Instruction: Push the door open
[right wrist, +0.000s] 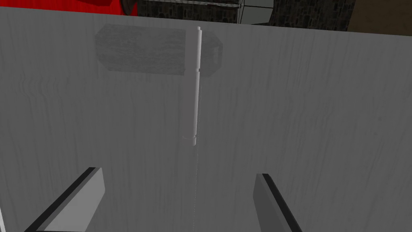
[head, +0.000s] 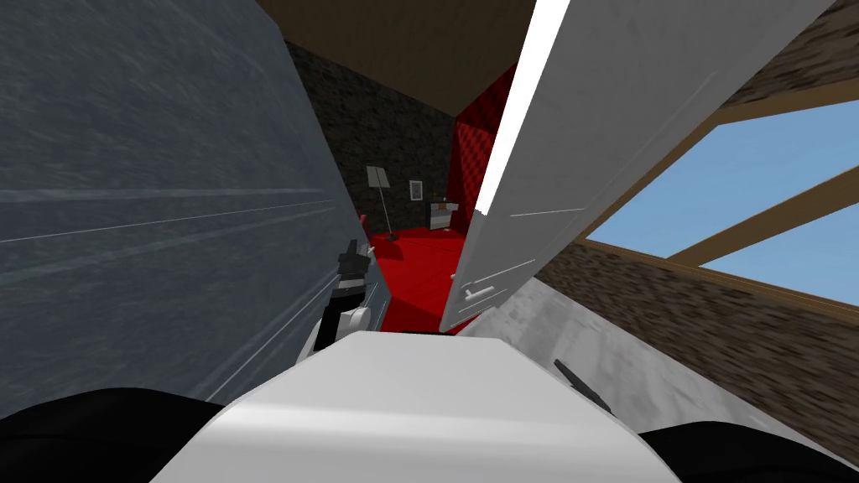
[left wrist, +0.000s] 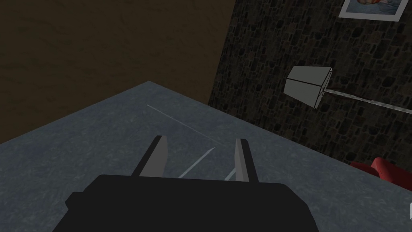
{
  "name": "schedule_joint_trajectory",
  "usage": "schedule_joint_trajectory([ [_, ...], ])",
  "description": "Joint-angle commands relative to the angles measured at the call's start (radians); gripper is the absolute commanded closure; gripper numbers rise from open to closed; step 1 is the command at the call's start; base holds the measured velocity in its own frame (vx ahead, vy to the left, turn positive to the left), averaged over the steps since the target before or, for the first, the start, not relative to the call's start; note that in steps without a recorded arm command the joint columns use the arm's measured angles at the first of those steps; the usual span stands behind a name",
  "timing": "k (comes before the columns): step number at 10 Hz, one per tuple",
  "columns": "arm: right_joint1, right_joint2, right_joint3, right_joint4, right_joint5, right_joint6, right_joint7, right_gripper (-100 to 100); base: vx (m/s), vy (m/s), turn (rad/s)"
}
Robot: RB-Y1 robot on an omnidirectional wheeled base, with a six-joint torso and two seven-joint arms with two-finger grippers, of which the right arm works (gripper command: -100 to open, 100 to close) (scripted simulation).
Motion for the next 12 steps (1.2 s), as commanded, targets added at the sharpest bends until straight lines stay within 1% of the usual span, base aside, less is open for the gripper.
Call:
schedule_joint_trajectory([
  [1, 0.006, 0.002, 0.006, -0.015, 0.005, 0.028, 0.000, -100, 0.116, 0.044, -0.086],
  [4, 0.015, 0.006, 0.016, -0.041, 0.013, 0.057, 0.000, -100, 0.187, 0.057, -0.080],
  [7, 0.026, 0.010, 0.029, -0.073, 0.023, 0.074, 0.001, -100, 0.182, 0.072, -0.091],
  [9, 0.034, 0.014, 0.038, -0.095, 0.030, 0.076, 0.001, -100, 0.208, 0.084, -0.090],
  [12, 0.046, 0.018, 0.050, -0.127, 0.040, 0.063, 0.001, -100, 0.191, 0.073, -0.099],
])
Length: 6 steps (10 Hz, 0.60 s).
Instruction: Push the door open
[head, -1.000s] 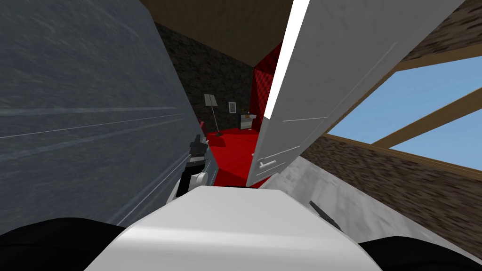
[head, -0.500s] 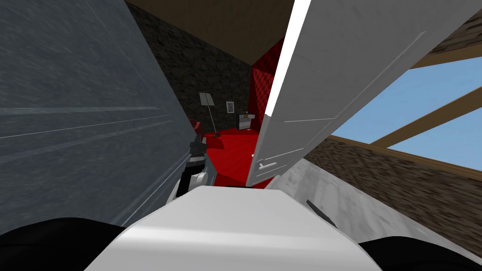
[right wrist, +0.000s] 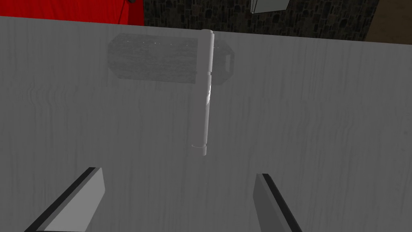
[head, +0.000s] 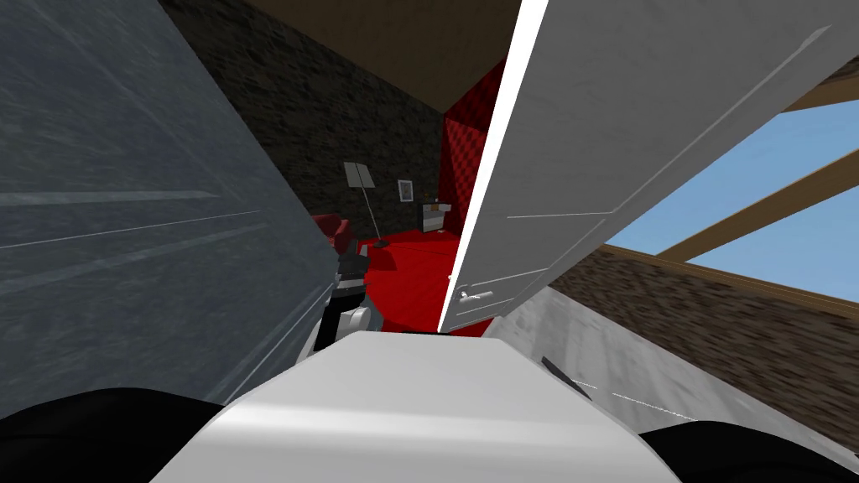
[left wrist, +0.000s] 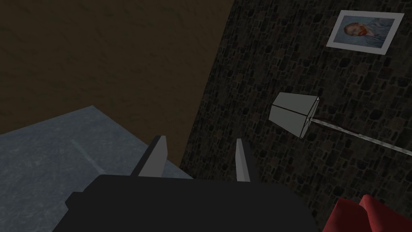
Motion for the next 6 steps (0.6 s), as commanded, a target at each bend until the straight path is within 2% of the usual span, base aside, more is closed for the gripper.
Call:
schedule_joint_trajectory([
  [1, 0.009, 0.003, 0.006, -0.023, 0.004, -0.010, -0.001, -100, 0.194, 0.079, -0.062],
  [4, 0.019, 0.007, 0.017, -0.051, 0.013, -0.047, -0.001, -100, 0.181, 0.080, -0.087],
  [5, 0.016, 0.007, 0.015, -0.042, 0.012, -0.040, 0.001, -100, 0.078, 0.039, -0.014],
  [6, 0.016, 0.007, 0.015, -0.042, 0.012, -0.040, 0.001, 100, -0.011, -0.005, 0.013],
])
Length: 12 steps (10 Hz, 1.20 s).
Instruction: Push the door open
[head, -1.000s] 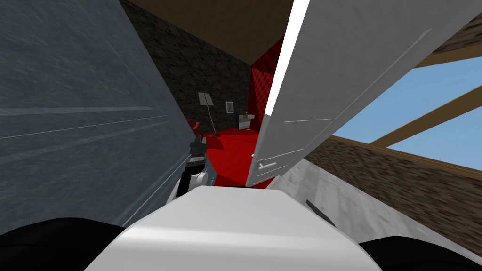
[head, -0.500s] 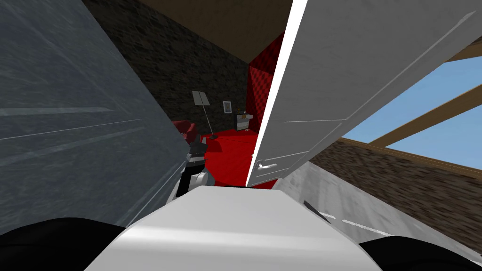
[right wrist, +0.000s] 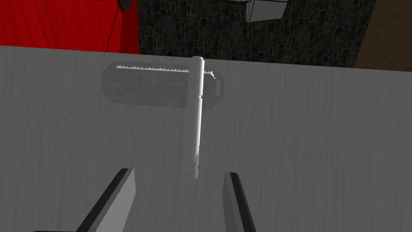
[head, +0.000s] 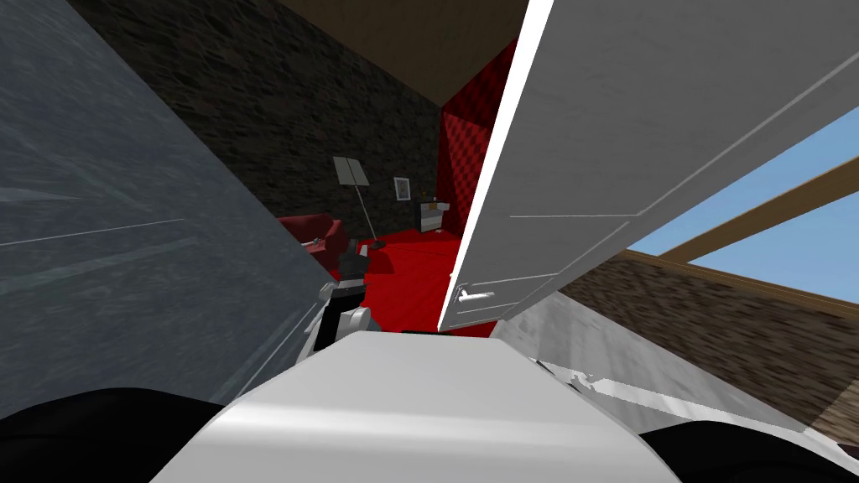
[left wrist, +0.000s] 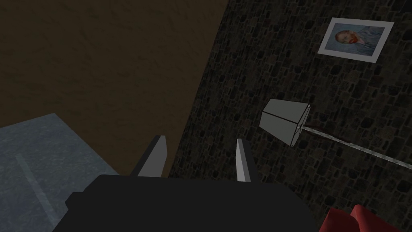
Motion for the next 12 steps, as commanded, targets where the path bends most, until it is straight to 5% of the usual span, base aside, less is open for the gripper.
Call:
schedule_joint_trajectory([
  [1, 0.000, 0.000, 0.000, 0.000, 0.000, 0.002, 0.000, 100, -0.031, -0.016, 0.005],
  [5, 0.000, 0.000, 0.000, 0.000, 0.000, 0.002, 0.000, 100, -0.013, -0.007, -0.001],
  [6, 0.020, 0.014, 0.002, -0.013, 0.002, 0.020, 0.009, -100, 0.087, 0.001, -0.229],
  [12, 0.113, 0.086, 0.010, -0.081, 0.011, 0.055, 0.051, -100, 0.174, 0.036, -0.265],
])
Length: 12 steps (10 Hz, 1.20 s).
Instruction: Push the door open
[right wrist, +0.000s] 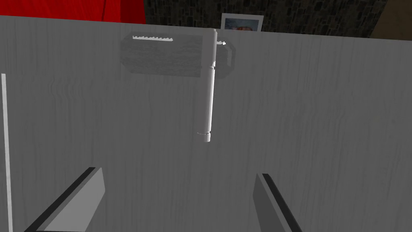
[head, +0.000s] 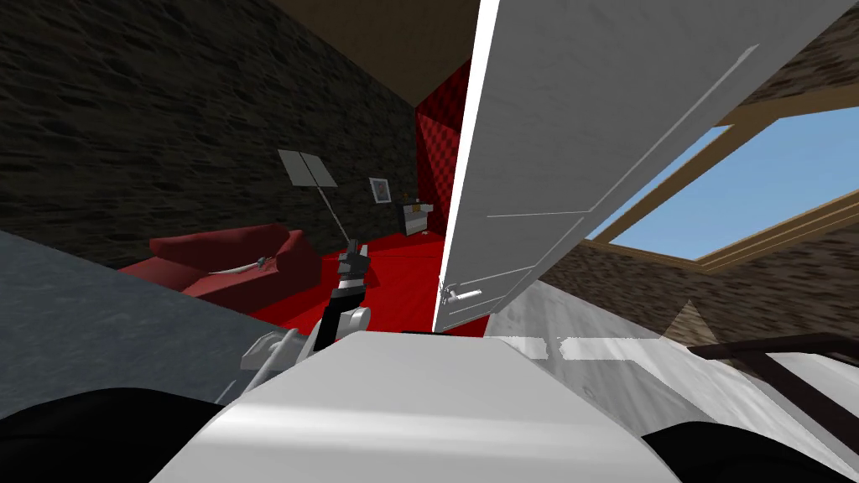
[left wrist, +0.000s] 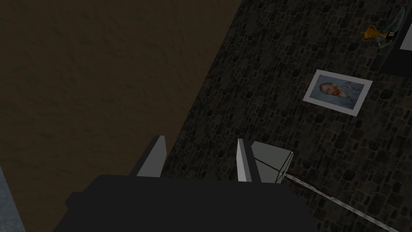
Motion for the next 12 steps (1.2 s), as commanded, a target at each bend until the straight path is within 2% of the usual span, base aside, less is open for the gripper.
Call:
schedule_joint_trajectory([
  [1, 0.028, 0.023, 0.003, -0.021, 0.004, 0.001, 0.015, -100, 0.193, 0.049, -0.219],
  [5, 0.092, 0.072, 0.010, -0.067, 0.010, -0.021, 0.044, -100, 0.187, 0.037, -0.263],
  [8, 0.144, 0.111, 0.014, -0.105, 0.015, -0.068, 0.067, -100, 0.184, 0.095, -0.284],
  [9, 0.135, 0.101, 0.012, -0.091, 0.012, -0.060, 0.063, -100, 0.084, 0.050, -0.049],
  [10, 0.137, 0.103, 0.011, -0.096, 0.009, -0.038, 0.062, -100, 0.134, 0.074, 0.044],
  [12, 0.137, 0.103, 0.010, -0.100, 0.006, -0.017, 0.058, -100, 0.170, 0.098, 0.009],
])
